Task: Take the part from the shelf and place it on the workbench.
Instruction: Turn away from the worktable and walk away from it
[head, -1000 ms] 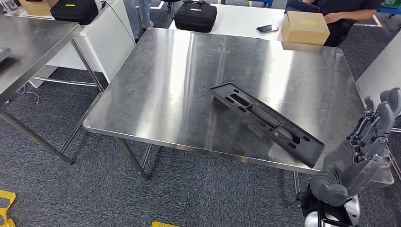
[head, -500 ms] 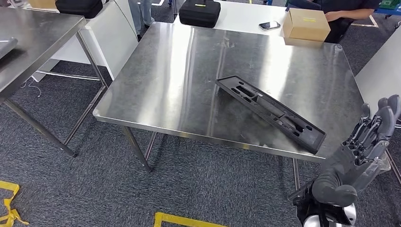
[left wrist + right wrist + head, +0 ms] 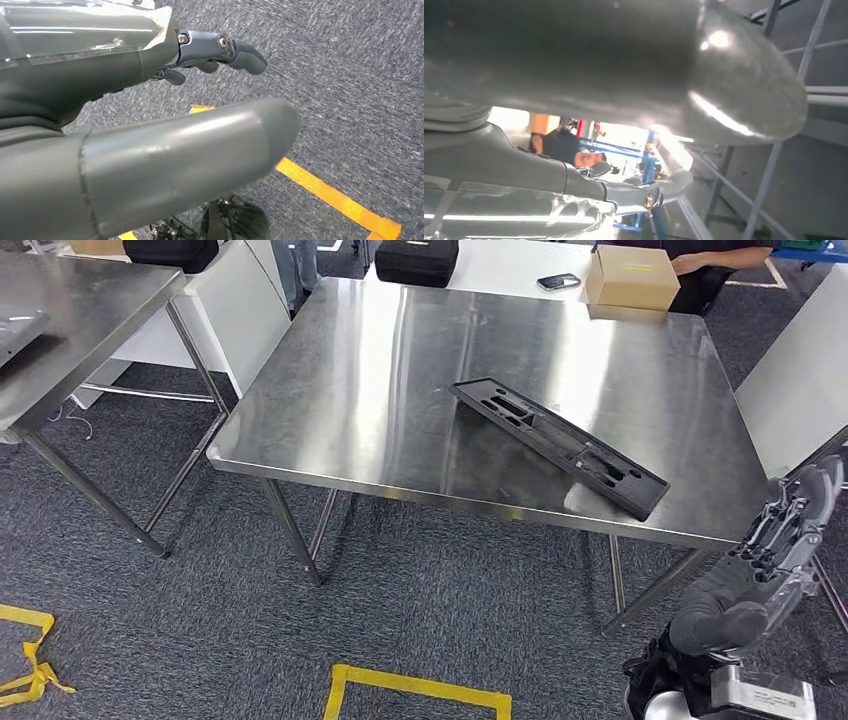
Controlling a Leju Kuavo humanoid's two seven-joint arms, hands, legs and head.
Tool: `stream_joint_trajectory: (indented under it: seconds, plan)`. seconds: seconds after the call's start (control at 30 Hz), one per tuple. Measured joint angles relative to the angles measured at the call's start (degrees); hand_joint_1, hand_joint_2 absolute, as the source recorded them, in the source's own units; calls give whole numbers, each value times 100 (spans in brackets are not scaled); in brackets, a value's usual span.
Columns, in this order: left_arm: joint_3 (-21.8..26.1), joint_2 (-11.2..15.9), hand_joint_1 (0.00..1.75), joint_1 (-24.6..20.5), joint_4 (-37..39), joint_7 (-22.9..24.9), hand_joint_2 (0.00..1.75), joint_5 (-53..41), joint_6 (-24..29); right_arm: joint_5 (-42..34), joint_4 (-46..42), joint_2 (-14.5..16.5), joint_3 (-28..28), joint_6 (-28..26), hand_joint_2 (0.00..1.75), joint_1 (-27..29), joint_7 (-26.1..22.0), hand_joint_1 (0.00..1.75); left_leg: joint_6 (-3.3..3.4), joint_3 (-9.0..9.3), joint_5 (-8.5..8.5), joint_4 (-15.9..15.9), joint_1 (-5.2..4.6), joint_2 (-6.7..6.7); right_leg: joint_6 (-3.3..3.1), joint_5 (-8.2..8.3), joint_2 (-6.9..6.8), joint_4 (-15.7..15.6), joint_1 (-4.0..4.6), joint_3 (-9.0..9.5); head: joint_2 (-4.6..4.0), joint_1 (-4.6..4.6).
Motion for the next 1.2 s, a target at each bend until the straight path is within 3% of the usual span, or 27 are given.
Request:
stream_joint_trajectory:
  seconds: [0.07, 0.13, 0.17, 0.2, 0.27, 0.33, 0.37, 0.4, 0.47, 0.5, 0.57, 0.63, 0.67, 0.7, 0.73, 0.8, 0.87, 0.93, 1.0, 1.07, 1.13, 1.17, 1.2]
  plan:
    - [38, -8, 0, 11, -14, 16, 0, -8, -2, -18, 76, 48, -40, 47, 0, 52, 20, 0, -76, -149, -502, 452, 30, -34, -88, 127, -19, -9, -57, -116, 1, -24]
    - [61, -22, 0, 21, -25, 29, 0, -27, -14, -28, 140, 81, -82, 77, 0, 126, 30, 0, -146, -321, -1021, 1195, 61, -40, -107, 248, -30, 4, -52, -249, 1, -41]
    - [68, -26, 0, 25, -30, 31, 0, -43, -26, -30, 167, 92, -102, 89, 0, 161, 30, 0, -177, -344, -1099, 1465, 84, -40, -89, 305, -35, 21, -56, -322, 1, -40]
    - [75, -28, 0, 31, -38, 31, 0, -66, -44, -32, 188, 100, -120, 98, 0, 197, 28, 0, -206, -280, -1051, 1561, 114, -39, -65, 357, -39, 49, -68, -401, 0, -42]
    - [84, -31, 0, 40, -61, 24, 0, -133, -98, -48, 210, 108, -167, 107, 0, 276, 11, 0, -270, 149, -771, 1132, 187, -38, -7, 427, -41, 148, -109, -572, 0, -42]
    - [86, -44, 0, 42, -86, 1, 0, -224, -168, -81, 212, 109, -227, 105, 0, 361, -32, 0, -329, 640, -718, 421, 218, -71, 64, 476, -40, 267, -112, -737, 1, -53]
    - [87, -50, 0, 47, -95, -13, 0, -266, -192, -98, 210, 109, -253, 104, 0, 406, -59, 0, -323, 753, -756, 201, 215, -90, 112, 509, -39, 305, -100, -796, 1, -53]
    - [89, -52, 0, 52, -102, -23, 0, -294, -207, -113, 205, 108, -275, 103, 0, 455, -85, 0, -286, 764, -794, 113, 192, -110, 171, 553, -37, 310, -88, -839, 2, -52]
    - [96, -47, 0, 72, -114, -33, 0, -323, -210, -136, 199, 104, -321, 102, 0, 559, -121, 0, -129, 662, -714, 91, 161, -102, 287, 634, -28, 289, -93, -895, 1, -42]
    - [100, -44, 0, 77, -118, -35, 0, -338, -212, -149, 197, 99, -346, 102, 0, 604, -131, 0, -40, 606, -654, 82, 147, -88, 305, 585, -21, 333, -101, -957, 1, -36]
    - [107, -39, 0, 84, -123, -41, 0, -388, -219, -179, 197, 80, -384, 102, 0, 680, -155, 0, 116, 480, -532, 66, 129, -53, 244, 228, -9, 747, -115, -1154, 1, -16]
    - [110, -34, 0, 86, -125, -55, 0, -455, -225, -224, 197, 44, -399, 98, 0, 766, -198, 0, 186, 336, -420, 68, 92, -32, 174, -242, -3, 1509, -95, -1365, 1, -1]
    - [110, -35, 0, 86, -125, -64, 0, -486, -231, -246, 197, 19, -404, 93, 0, 818, -221, 0, 194, 258, -361, 70, 73, -26, 178, -374, -1, 1813, -81, -1403, 2, -1]
    - [110, -36, 0, 86, -125, -73, 0, -510, -238, -265, 197, -5, -408, 87, 0, 869, -243, 0, 199, 181, -303, 72, 55, -20, 202, -413, 1, 1958, -66, -1366, 2, -1]
    - [110, -36, 0, 86, -125, -82, 0, -526, -246, -278, 197, -26, -409, 81, 0, 916, -258, 0, 199, 106, -246, 73, 39, -15, 236, -354, 1, 1866, -51, -1209, 2, -2]
    - [110, -39, 0, 84, -125, -101, 0, -548, -260, -293, 195, -54, -408, 73, 0, 973, -276, 0, 187, -15, -140, 75, 25, -10, 250, -171, 2, 1160, -5, -648, 1, -4]
    - [110, -50, 0, 81, -124, -116, 0, -558, -279, -298, 185, -76, -408, 66, 0, 1003, -281, 0, 141, -86, -30, 66, 19, -2, 161, -148, 3, 340, 71, -96, 1, -8]
    - [110, -60, 0, 80, -118, -123, 0, -579, -295, -298, 173, -93, -409, 54, 0, 1039, -274, 0, 73, -96, 82, 24, 31, 4, 73, -170, 8, 27, 133, 63, 1, 2]
    - [111, -52, 0, 83, -105, -136, 0, -604, -295, -295, 169, -101, -410, 46, 0, 1068, -248, 0, 4, -108, 131, -24, 28, -12, -1, -53, 0, -25, 92, -1, 1, 15]
    - [112, -37, 0, 86, -83, -149, 0, -616, -293, -296, 169, -107, -410, 45, 0, 1088, -219, 0, -59, -203, -202, 204, 22, -38, -106, 99, -18, -77, 14, -72, 2, -6]
    - [113, -16, 0, 87, -62, -151, 0, -621, -294, -308, 171, -118, -413, 45, 0, 1125, -210, 0, -121, -350, -802, 864, 60, -45, -166, 211, -33, -51, -4, -190, 2, -31]
    - [114, -7, 0, 86, -54, -151, 0, -623, -295, -321, 173, -126, -414, 45, 0, 1144, -209, 0, -155, -398, -974, 1213, 80, -44, -162, 255, -40, -26, -3, -265, 1, -39]
    - [115, 2, 0, 85, -47, -151, 0, -628, -295, -332, 175, -132, -414, 45, 0, 1159, -211, 0, -188, -408, -1037, 1478, 100, -43, -156, 299, -46, 1, -3, -343, 1, -38]
